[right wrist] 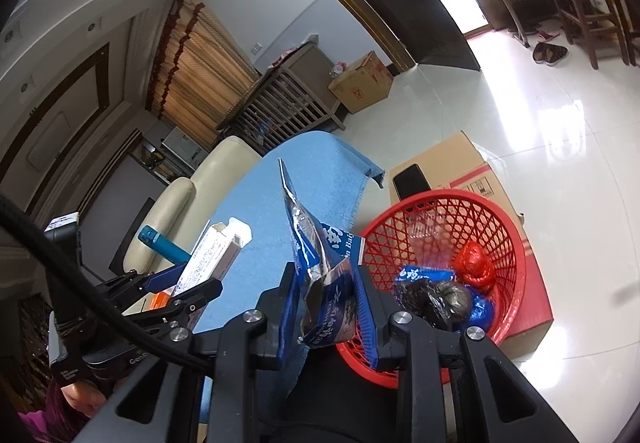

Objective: Collect trash
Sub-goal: 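Open the right tool over the wastebasket while the left tool opens to drop the medicine box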

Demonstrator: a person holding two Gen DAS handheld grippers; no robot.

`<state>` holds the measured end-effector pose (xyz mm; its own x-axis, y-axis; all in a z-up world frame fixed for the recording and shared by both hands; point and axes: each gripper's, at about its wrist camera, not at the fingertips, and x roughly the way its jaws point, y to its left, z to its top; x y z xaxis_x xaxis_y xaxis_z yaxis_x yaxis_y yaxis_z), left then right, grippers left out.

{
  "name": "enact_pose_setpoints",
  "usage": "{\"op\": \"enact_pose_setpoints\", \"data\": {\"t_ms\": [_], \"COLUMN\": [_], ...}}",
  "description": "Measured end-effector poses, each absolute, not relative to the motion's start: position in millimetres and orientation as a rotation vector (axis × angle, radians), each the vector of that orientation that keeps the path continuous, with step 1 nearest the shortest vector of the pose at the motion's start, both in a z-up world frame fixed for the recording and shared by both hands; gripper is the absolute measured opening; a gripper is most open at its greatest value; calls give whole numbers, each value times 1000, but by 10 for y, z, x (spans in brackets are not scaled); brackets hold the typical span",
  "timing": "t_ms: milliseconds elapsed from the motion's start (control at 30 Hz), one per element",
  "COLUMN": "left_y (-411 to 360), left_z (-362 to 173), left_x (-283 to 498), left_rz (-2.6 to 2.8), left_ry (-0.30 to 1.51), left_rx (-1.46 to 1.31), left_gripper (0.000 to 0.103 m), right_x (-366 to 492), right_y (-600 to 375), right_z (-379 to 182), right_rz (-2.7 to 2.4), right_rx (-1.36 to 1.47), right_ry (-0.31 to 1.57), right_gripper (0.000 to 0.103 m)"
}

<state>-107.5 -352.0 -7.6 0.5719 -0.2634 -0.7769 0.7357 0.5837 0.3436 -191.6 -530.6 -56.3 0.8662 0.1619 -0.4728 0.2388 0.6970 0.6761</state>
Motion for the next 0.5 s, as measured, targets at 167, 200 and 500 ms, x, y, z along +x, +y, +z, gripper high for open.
{"op": "enact_pose_setpoints", "data": {"t_ms": [167, 200, 500], "left_y": [-3580, -3591, -3734], "left_z": [-116, -126, -224], "left_x": [-1107, -1113, -1167], "left_rz": [-652, -653, -668], "left_ry": [746, 745, 746], "left_rx": [741, 746, 793], "left_gripper": [52, 52, 52], "right_x": [-1925, -1930, -1989], "right_y": [-5341, -5350, -5463], "right_z": [-637, -646, -764], "right_rz": [-49, -52, -70], "right_rx": [823, 825, 870], "right_ry": [542, 542, 548], "right_gripper": [29, 29, 30]}}
